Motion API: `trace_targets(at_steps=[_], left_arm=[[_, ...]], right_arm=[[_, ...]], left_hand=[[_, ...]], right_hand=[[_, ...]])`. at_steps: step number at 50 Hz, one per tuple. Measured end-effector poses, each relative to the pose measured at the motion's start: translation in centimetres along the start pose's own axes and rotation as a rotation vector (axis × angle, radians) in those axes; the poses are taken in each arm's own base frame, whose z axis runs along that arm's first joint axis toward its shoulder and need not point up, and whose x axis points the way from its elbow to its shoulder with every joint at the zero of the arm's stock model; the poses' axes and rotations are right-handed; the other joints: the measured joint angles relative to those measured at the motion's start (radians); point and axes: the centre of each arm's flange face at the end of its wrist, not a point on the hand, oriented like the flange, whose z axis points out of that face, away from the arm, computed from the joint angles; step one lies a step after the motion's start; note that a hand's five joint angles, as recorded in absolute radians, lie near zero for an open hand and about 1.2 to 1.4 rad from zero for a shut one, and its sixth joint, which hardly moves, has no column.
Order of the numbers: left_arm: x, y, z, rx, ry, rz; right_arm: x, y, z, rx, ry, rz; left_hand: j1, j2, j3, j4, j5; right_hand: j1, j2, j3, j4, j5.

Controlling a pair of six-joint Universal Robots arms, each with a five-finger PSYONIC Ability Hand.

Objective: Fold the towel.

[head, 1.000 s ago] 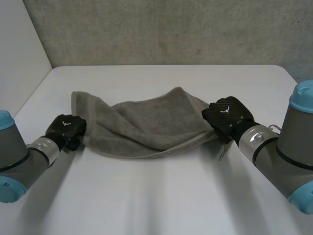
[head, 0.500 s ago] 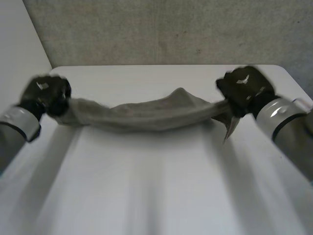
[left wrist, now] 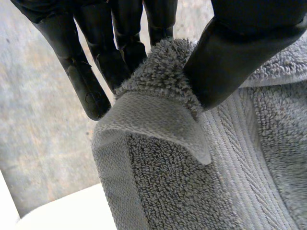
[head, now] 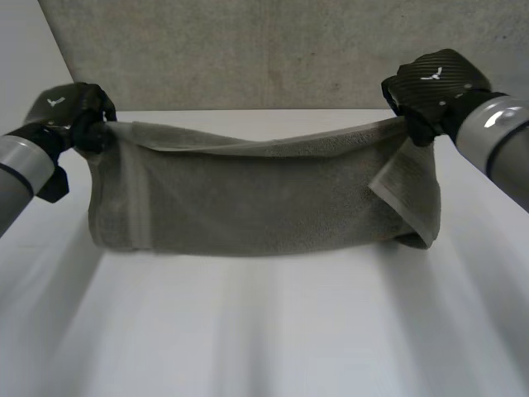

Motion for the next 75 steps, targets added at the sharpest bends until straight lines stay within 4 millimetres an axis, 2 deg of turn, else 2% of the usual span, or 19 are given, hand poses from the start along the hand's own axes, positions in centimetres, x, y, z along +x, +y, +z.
trace_targets(at_steps=[5,8,10,11,13,18,21,23,27,31,35,39,42,43,46,54,60,66,75], left_arm=[[-0.5,0.0,3.3,0.036,0.009,0.010],[-0.6,-2.0,5.7,0.124,0.002,0.034],[-0.6,-4.7,7.2,0.223,-0.016,0.055],[-0.6,-5.3,7.4,0.245,-0.021,0.059],[-0.6,-8.5,8.2,0.352,-0.042,0.075],[-0.4,-14.3,8.2,0.540,-0.065,0.082],[-0.2,-16.1,7.9,0.595,-0.061,0.070],[-0.2,-16.4,7.8,0.602,-0.057,0.060],[-0.2,-15.0,7.9,0.557,-0.052,0.037],[-0.6,-10.8,8.1,0.428,-0.060,0.006],[-0.9,-5.6,7.7,0.273,-0.069,-0.024],[-0.9,0.1,6.3,0.096,-0.062,-0.061],[-1.0,2.7,5.4,0.013,-0.060,-0.082],[-1.1,4.1,4.7,-0.031,-0.060,-0.094],[-1.5,6.0,3.6,-0.089,-0.067,-0.113],[-3.1,7.8,2.0,-0.114,-0.114,-0.126],[-3.9,7.8,1.8,-0.093,-0.134,-0.121],[-4.0,7.8,1.8,-0.091,-0.136,-0.121],[-3.9,8.2,1.7,-0.096,-0.134,-0.123]], right_arm=[[0.1,-0.1,4.3,0.058,0.026,-0.025],[0.3,-1.4,6.9,0.139,0.073,-0.043],[1.1,-3.0,8.4,0.225,0.132,-0.055],[1.3,-3.4,8.7,0.244,0.145,-0.057],[2.4,-5.4,9.5,0.338,0.215,-0.064],[4.5,-9.2,9.3,0.505,0.326,-0.076],[5.0,-10.3,9.0,0.553,0.340,-0.081],[4.9,-10.6,8.9,0.564,0.325,-0.086],[3.8,-9.8,9.0,0.537,0.242,-0.095],[1.6,-7.2,9.4,0.444,0.089,-0.106],[-1.0,-3.9,9.6,0.325,-0.058,-0.124],[-4.2,0.5,9.2,0.171,-0.201,-0.173],[-5.9,3.0,8.7,0.089,-0.268,-0.206],[-6.9,4.6,8.2,0.040,-0.307,-0.222],[-8.3,7.0,7.4,-0.036,-0.358,-0.234],[-10.1,11.1,5.6,-0.154,-0.349,-0.164],[-9.9,11.7,5.2,-0.161,-0.246,-0.074],[-9.5,12.1,4.8,-0.202,-0.138,0.006],[-9.8,13.4,4.7,-0.259,-0.052,0.134]], left_hand=[[0.001,0.000,0.000,0.000,0.000],[0.001,0.000,0.000,0.000,0.000],[0.001,0.001,0.000,0.000,0.000],[0.001,0.001,0.000,0.000,0.000],[0.001,0.001,0.000,0.000,0.000],[0.001,0.001,0.000,0.000,0.000],[0.001,0.000,0.000,0.000,0.000],[0.001,0.001,0.000,0.000,0.000],[0.001,0.001,0.000,0.000,0.000],[0.001,0.001,0.000,0.001,0.000],[0.001,0.002,0.000,0.001,0.000],[0.002,0.002,0.001,0.001,0.000],[0.002,0.002,0.001,0.001,0.000],[0.002,0.002,0.001,0.001,0.000],[0.002,0.002,0.001,0.001,0.000],[0.002,0.002,0.001,0.001,0.000],[0.002,0.002,0.001,0.001,0.000],[0.002,0.002,0.001,0.001,0.000],[0.002,0.002,0.001,0.001,0.000]], right_hand=[[0.000,0.000,0.000,0.002,0.000],[0.000,0.000,0.000,0.002,0.000],[0.000,0.000,0.000,0.002,0.000],[0.000,0.000,0.000,0.002,0.000],[0.000,0.000,0.000,0.002,0.000],[0.000,0.000,0.000,0.002,0.000],[0.000,0.000,0.000,0.002,0.000],[0.000,0.000,0.000,0.002,0.000],[0.000,0.000,0.000,0.002,0.000],[0.000,0.000,0.000,0.002,0.000],[0.000,0.000,0.000,0.002,0.000],[0.000,0.000,0.000,0.002,0.000],[0.000,0.000,0.000,0.002,0.000],[0.000,0.000,0.000,0.002,0.000],[0.000,0.000,0.000,0.002,0.000],[0.000,0.000,0.000,0.002,0.000],[-0.056,-0.027,-0.055,-0.065,-0.056],[-0.438,-0.398,-0.425,-0.429,-0.434],[-0.547,-0.499,-0.534,-0.537,-0.559]])
